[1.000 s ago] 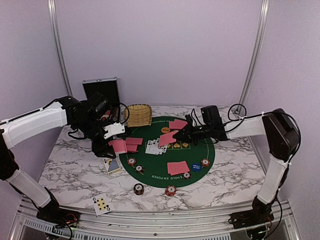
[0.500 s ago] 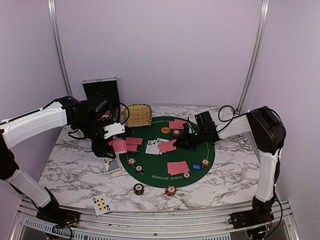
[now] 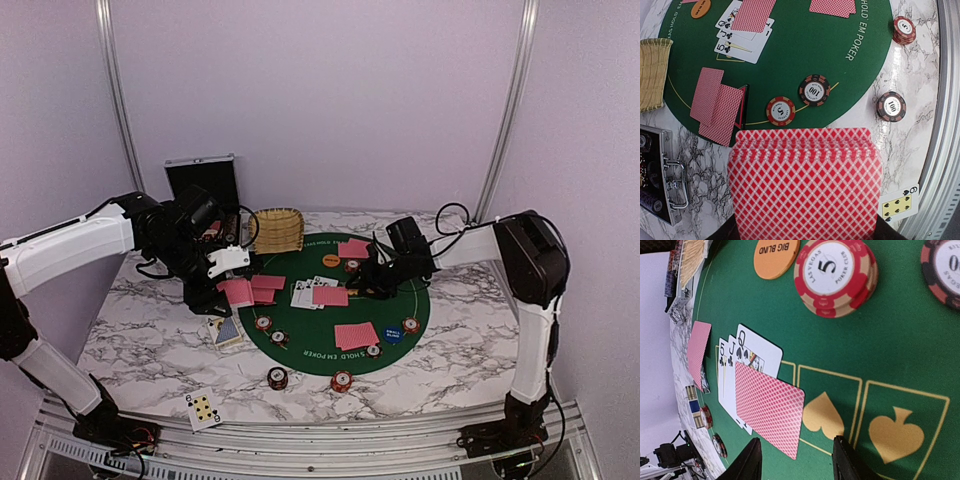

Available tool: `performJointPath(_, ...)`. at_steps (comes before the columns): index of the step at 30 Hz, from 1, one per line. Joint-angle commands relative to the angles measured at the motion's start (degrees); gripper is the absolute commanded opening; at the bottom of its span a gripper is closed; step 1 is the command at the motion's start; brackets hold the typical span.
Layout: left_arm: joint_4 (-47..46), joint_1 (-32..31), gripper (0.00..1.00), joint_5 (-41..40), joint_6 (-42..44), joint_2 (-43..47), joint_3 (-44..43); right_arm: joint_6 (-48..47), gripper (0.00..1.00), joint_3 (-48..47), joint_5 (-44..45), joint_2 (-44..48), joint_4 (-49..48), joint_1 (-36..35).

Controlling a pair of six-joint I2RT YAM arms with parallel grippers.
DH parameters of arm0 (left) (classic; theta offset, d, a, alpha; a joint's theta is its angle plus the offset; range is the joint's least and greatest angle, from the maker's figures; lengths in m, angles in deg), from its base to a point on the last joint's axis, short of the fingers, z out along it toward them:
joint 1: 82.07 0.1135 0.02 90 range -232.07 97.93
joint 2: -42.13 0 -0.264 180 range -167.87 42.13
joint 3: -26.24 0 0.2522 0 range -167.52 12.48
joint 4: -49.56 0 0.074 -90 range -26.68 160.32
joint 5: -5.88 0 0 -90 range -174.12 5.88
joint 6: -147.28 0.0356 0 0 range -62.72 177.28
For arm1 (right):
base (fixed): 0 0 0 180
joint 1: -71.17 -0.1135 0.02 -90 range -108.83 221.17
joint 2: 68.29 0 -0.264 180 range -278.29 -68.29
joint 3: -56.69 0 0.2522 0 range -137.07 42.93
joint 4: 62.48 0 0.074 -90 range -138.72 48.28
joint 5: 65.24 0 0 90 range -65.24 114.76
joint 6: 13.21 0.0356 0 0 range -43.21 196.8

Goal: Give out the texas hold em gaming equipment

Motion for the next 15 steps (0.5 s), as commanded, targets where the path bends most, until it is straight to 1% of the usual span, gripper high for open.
performJointPath(1,-0.42,0.1,0.0,0.93,-0.14,0.44,-0.87,-1.59,0.48,-1.35,5.02,4.5,4.37,0.13)
performJointPath(6,-0.42,0.15,0.0,1.12,-0.08,0.5,-0.78,0.21,0.56,-1.32,4.46,8.52,3.17,-2.16)
performJointPath(9,-0.42,0.14,0.0,1.12,-0.05,0.33,-0.78,2.18,0.63,-1.12,3.37,10.64,1.21,-4.67)
performJointPath(12,-0.42,0.11,0.0,1.24,-0.06,0.22,-0.88,4.77,0.71,-0.79,1.43,12.13,-2.25,-7.78)
performJointPath(15,-0.44,0.15,0.0,1.27,-0.18,0.06,-0.92,8.6,0.77,-0.41,-1.72,12.07,-7.02,-11.07)
